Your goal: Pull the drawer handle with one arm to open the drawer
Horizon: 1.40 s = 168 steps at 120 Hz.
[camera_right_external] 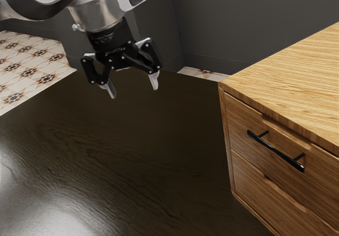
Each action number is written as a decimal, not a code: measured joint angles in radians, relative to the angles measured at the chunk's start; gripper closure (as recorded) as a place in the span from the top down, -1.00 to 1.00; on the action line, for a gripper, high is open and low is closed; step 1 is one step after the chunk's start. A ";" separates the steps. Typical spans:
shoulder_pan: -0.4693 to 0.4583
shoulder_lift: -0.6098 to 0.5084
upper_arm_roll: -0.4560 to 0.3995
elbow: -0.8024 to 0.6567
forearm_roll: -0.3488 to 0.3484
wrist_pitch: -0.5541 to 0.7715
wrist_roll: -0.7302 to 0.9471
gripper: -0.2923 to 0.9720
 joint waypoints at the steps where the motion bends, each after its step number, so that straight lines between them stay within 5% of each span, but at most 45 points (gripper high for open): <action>1: -0.004 0.001 0.000 0.000 -0.001 0.001 -0.009 0.54; 107: -0.269 0.042 -0.039 -0.042 -0.038 0.168 -0.512 0.54; 168: -0.278 -0.041 -0.037 -0.225 -0.042 0.395 -0.623 0.53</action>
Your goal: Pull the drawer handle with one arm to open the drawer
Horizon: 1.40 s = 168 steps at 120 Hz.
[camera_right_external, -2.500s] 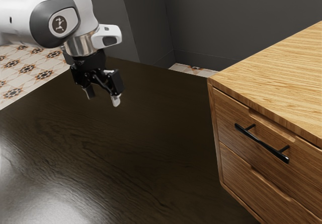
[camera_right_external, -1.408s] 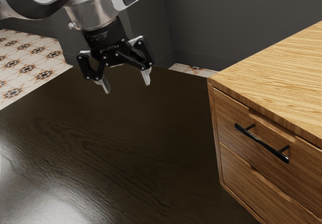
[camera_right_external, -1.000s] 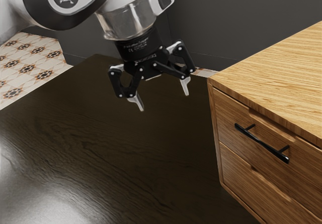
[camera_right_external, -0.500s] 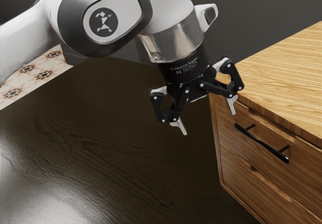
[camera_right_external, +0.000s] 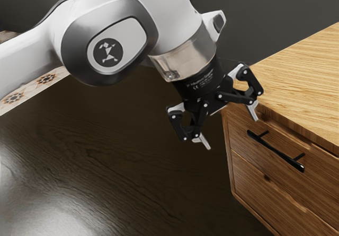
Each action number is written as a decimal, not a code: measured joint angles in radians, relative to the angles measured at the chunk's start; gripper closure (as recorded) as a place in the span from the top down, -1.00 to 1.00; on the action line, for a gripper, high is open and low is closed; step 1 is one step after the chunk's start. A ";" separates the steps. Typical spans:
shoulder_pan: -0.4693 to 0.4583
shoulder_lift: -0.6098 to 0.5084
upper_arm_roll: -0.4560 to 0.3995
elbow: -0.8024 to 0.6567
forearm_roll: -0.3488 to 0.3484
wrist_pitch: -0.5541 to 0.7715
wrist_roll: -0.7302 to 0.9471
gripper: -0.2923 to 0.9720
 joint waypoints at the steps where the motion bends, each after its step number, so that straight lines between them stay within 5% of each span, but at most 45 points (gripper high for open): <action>1: 0.003 -0.001 0.000 -0.003 0.000 0.003 -0.001 0.53; 133: -0.066 -0.005 -0.003 -0.094 0.004 0.121 -0.098 0.53; 168: -0.071 -0.006 -0.005 -0.101 0.003 0.124 -0.117 0.38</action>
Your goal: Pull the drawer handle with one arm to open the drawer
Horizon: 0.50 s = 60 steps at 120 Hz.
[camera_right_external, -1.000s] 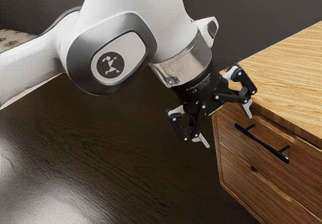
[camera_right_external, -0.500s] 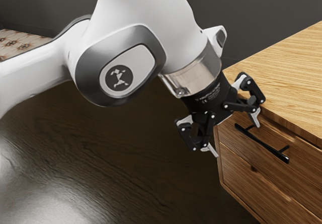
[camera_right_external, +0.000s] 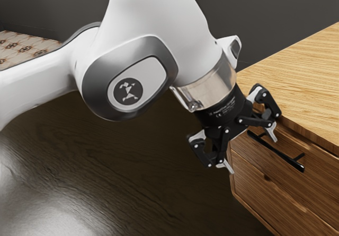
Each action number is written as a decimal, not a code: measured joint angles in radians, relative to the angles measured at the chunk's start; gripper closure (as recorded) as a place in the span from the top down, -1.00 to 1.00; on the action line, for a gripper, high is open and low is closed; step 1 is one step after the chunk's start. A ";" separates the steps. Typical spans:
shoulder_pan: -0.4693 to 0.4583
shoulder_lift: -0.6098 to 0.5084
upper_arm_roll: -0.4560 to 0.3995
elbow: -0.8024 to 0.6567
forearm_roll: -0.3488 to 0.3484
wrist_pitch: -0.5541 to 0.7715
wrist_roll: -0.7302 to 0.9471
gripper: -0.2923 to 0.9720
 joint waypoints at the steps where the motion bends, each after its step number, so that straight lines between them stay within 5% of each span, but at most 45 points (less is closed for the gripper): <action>1: -0.001 0.000 0.000 0.000 0.000 0.000 -0.001 0.37; 60: -0.032 -0.018 0.004 0.001 0.002 -0.034 -0.033 -0.17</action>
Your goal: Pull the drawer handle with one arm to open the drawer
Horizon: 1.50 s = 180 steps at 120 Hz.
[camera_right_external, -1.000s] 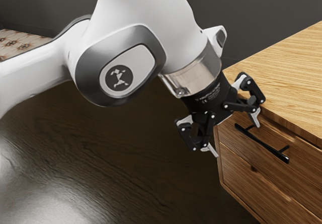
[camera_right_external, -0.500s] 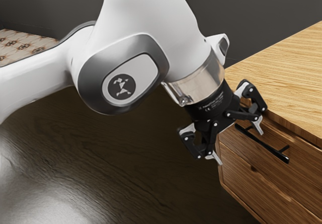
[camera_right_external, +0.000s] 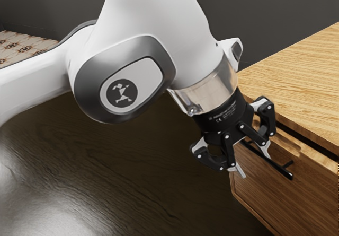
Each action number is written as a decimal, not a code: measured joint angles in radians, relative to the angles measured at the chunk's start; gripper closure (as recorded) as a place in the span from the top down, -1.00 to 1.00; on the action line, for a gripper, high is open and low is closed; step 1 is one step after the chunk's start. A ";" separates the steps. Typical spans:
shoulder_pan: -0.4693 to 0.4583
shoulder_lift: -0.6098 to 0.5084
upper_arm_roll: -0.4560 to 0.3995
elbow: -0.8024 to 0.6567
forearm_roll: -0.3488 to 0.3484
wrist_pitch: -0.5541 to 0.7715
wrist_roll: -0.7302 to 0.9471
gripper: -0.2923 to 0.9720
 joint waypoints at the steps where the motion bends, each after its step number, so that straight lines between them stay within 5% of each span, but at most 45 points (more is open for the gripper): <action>1: 0.000 0.000 0.000 0.000 0.000 -0.001 0.000 -0.18; 55: -0.010 -0.039 0.003 -0.016 0.004 -0.062 -0.036 -0.64; 180: 0.011 -0.246 -0.049 -0.196 0.004 -0.087 -0.096 -0.71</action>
